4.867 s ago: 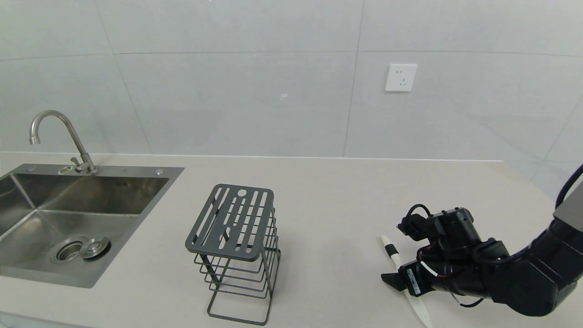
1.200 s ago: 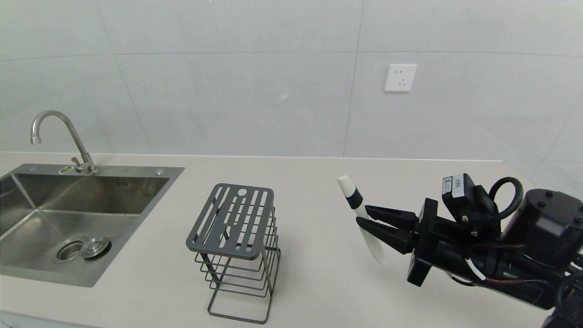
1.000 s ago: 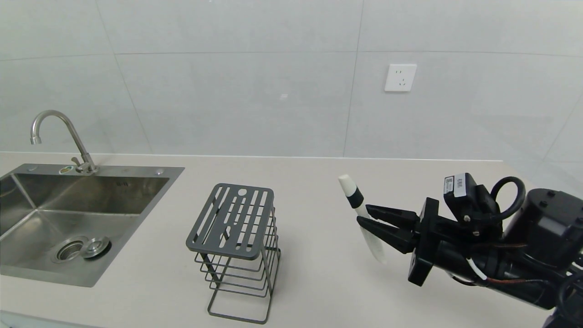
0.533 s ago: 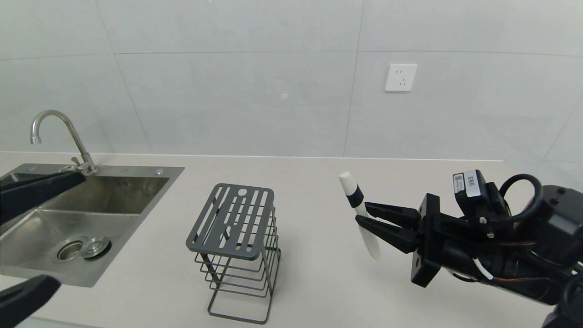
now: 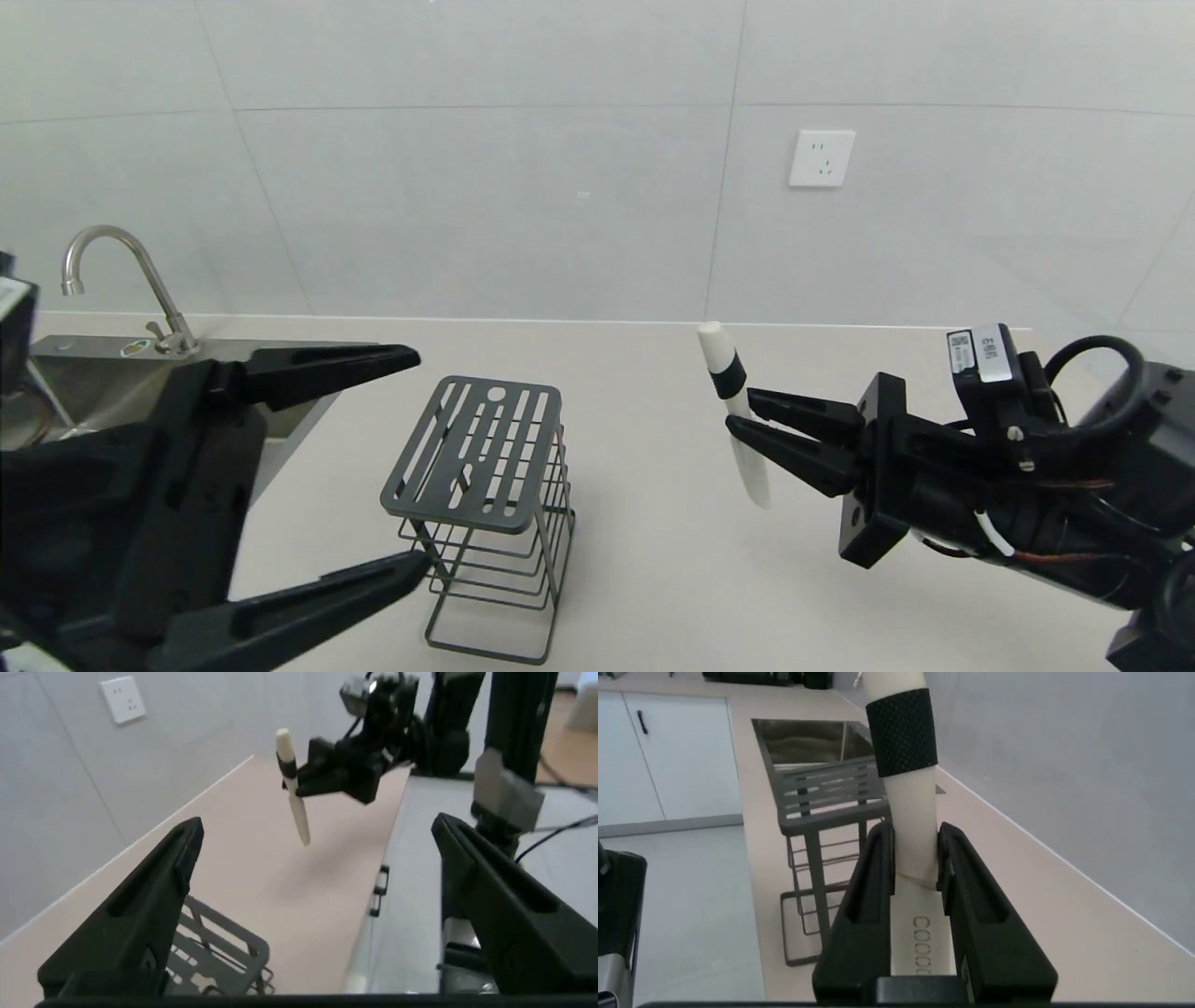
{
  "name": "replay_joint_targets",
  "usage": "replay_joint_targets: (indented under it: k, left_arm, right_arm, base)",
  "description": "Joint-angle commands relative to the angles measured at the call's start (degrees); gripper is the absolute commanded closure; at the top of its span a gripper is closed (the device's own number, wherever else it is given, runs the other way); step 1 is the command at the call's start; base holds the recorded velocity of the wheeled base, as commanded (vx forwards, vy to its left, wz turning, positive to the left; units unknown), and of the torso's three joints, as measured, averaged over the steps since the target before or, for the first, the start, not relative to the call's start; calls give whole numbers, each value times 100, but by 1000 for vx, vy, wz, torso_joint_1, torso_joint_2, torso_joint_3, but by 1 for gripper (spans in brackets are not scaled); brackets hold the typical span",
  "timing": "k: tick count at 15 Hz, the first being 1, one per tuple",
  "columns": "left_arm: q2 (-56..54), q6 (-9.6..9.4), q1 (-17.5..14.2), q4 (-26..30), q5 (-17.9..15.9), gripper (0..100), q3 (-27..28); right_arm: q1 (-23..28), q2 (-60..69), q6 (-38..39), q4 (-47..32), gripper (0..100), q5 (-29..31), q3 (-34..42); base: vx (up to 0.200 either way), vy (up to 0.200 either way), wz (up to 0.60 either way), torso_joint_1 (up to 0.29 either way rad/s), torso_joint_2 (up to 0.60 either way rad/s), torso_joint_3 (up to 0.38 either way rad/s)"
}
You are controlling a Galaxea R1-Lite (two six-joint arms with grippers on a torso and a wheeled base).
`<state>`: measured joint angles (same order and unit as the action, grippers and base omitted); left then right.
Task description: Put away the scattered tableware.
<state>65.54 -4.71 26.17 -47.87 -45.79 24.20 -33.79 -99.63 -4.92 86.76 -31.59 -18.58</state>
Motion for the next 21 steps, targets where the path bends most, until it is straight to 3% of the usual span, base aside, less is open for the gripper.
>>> replay_joint_targets:
  k: [1,2,3,5,6,7,9,12,15,21]
  left_arm:
    - [1348,-734,599,-662,-9,0,59]
    - [1664,-857,635,-1066,-9,0,103]
    - [1954,-865,635,-1506,-9,0,111]
    - [2288,-725,775,-2139,-9,0,111]
    - [2323,-654,810,-2209,-9,0,111]
    - [2385,-373,986,-2314,0,0,120]
    - [2561,-162,1092,-2314,26,0,305]
    - [2912,-101,1224,-2349,26,0,753]
    - [3158,233,1347,-2683,79,0,999]
    - [3738,374,1522,-3044,237,0,1509]
  right_arm:
    - [-207,128,0,16,100,-5,-85]
    - [-321,146,9,16,100,-5,-93]
    - [-356,146,9,16,100,-5,-93]
    - [-347,137,9,25,100,-5,-120]
    - [-356,137,9,25,100,-5,-155]
    - [-374,137,9,25,100,-5,-225]
    - [-382,137,0,25,100,-5,-234]
    - [-418,146,0,25,100,-5,-208]
    - [-426,146,-8,34,100,-14,-181]
    - [-514,190,-17,34,100,-14,-181]
  base:
    - [0,0,0,0,0,0]
    - [0,0,0,0,0,0]
    - [0,0,0,0,0,0]
    - [0,0,0,0,0,0]
    - [0,0,0,0,0,0]
    - [0,0,0,0,0,0]
    - [0,0,0,0,0,0]
    - [0,0,0,0,0,0]
    - [0,0,0,0,0,0]
    - [0,0,0,0,0,0]
